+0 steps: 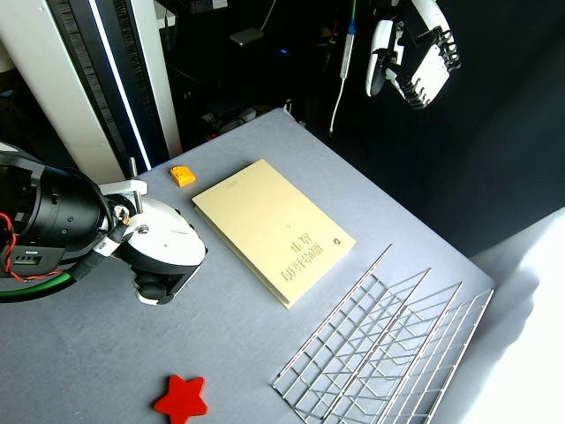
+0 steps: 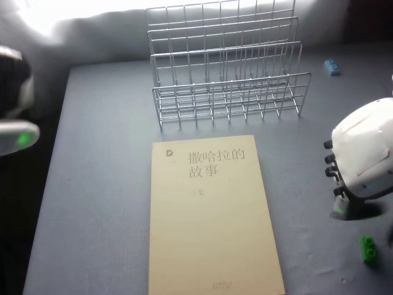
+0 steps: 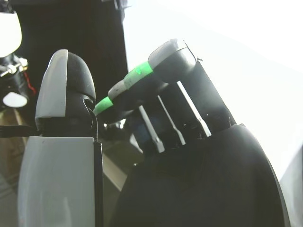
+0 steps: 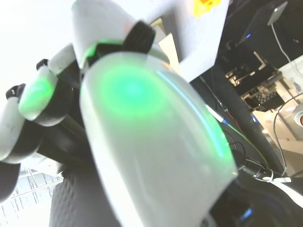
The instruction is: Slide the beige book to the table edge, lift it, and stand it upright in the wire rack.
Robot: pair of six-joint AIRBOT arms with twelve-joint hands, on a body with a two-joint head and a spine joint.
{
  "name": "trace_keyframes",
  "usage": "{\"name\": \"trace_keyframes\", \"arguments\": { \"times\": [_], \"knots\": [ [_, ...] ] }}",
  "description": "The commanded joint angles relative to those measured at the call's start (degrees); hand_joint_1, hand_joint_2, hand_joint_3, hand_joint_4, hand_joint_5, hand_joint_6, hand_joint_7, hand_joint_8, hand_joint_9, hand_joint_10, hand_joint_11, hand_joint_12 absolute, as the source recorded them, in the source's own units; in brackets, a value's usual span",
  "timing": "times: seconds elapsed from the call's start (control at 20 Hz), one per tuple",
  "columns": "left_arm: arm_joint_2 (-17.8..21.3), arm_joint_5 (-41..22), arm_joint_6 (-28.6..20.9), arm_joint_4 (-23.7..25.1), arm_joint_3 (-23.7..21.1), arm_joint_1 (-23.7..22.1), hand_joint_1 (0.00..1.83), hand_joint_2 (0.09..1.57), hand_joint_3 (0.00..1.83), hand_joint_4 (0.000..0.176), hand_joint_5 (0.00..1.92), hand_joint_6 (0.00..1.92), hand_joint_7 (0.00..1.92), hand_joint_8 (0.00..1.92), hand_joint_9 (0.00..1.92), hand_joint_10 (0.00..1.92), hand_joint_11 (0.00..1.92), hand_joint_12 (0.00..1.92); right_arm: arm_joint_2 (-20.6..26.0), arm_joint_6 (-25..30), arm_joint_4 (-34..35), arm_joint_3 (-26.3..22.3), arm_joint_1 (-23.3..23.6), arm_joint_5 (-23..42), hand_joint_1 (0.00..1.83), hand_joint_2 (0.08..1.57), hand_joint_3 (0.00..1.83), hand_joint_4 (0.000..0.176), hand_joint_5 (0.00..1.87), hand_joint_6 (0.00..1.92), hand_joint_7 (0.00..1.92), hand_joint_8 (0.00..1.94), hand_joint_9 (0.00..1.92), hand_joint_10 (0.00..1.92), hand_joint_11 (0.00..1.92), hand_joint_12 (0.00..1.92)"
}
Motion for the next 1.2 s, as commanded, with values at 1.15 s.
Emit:
{"name": "trace_keyframes", "arguments": {
  "times": [1.15],
  "knots": [
    [-0.14, 17.84, 4.21, -26.05, 4.9, -0.41, 0.13, 1.1, 0.0, 0.0, 0.17, 0.0, 0.17, 0.0, 0.17, 0.0, 0.0, 0.27, -9.06, 1.11, 1.72, 5.17, -1.38, -4.2, 0.15, 1.05, 0.01, 0.0, 0.13, 0.0, 0.15, 0.0, 0.16, 0.0, 0.0, 0.55]
  ]
}}
